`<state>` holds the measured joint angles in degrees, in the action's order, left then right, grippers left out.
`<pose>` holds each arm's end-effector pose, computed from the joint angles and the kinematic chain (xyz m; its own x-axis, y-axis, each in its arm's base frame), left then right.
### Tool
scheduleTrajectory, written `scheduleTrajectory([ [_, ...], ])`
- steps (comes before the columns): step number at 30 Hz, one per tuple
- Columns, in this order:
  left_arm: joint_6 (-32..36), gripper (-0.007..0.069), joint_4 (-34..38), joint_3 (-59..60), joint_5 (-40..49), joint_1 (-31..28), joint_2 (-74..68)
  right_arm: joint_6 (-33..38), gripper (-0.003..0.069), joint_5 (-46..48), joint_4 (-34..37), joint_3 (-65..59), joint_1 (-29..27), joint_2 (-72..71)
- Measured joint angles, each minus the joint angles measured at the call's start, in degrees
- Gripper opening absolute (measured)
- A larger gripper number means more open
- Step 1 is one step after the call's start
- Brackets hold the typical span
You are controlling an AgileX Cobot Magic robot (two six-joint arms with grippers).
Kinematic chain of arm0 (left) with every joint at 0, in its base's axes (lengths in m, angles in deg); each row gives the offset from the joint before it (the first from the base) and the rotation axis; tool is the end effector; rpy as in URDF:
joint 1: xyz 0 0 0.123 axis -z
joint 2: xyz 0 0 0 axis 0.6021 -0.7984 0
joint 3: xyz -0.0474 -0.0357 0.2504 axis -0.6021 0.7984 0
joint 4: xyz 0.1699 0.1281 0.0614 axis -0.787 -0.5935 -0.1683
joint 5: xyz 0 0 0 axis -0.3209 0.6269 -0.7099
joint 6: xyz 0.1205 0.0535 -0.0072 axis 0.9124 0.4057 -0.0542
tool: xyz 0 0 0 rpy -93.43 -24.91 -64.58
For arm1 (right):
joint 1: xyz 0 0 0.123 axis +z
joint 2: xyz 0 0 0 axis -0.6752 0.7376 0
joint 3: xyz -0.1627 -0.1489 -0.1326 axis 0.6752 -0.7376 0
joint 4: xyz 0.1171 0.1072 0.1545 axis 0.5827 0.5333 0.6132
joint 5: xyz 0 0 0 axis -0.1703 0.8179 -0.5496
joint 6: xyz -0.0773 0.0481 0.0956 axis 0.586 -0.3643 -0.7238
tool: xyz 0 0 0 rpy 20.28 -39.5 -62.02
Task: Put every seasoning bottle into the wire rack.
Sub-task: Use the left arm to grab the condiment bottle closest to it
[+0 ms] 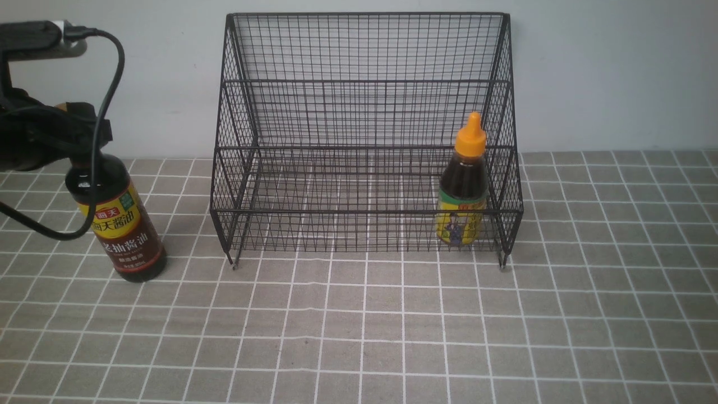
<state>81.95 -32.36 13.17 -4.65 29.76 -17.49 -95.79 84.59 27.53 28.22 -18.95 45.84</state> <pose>0.3402 0.0359 0.2498 -0.5558 -0.0889 -0.8265 -0.0905 0.9948 -0.0461 0.0760 0.0246 0.3082 0.1166 0.1261 -0.9851 -0.3542 0.9319 0.0774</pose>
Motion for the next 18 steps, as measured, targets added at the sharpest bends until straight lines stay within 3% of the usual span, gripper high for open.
scheduleTrajectory([
  [3, 0.00, 0.0375, 0.22, 0.00, -0.20, 0.00, -0.43, 0.00, -0.0013, 0.00, 0.00, 0.00, 0.00, 0.00],
  [4, 0.00, 0.0274, 0.40, 0.00, -0.20, 0.05, -0.51, 0.00, -0.0013, 0.00, 0.00, 0.00, 0.00, 0.00],
  [5, -0.28, 0.0259, 0.89, 0.00, -0.04, 0.05, -0.51, 0.00, -0.0013, 0.00, 0.00, 0.00, 0.00, 0.00],
  [12, -0.09, 0.0266, 0.54, 0.00, 2.18, 0.05, 0.88, 0.00, -0.0013, 0.00, 0.00, 0.00, 0.00, 0.00],
  [18, 0.34, 0.0266, -0.25, -5.50, 10.46, 0.05, 4.83, 0.00, -0.0013, 0.00, 0.00, 0.00, 0.00, 0.00],
])
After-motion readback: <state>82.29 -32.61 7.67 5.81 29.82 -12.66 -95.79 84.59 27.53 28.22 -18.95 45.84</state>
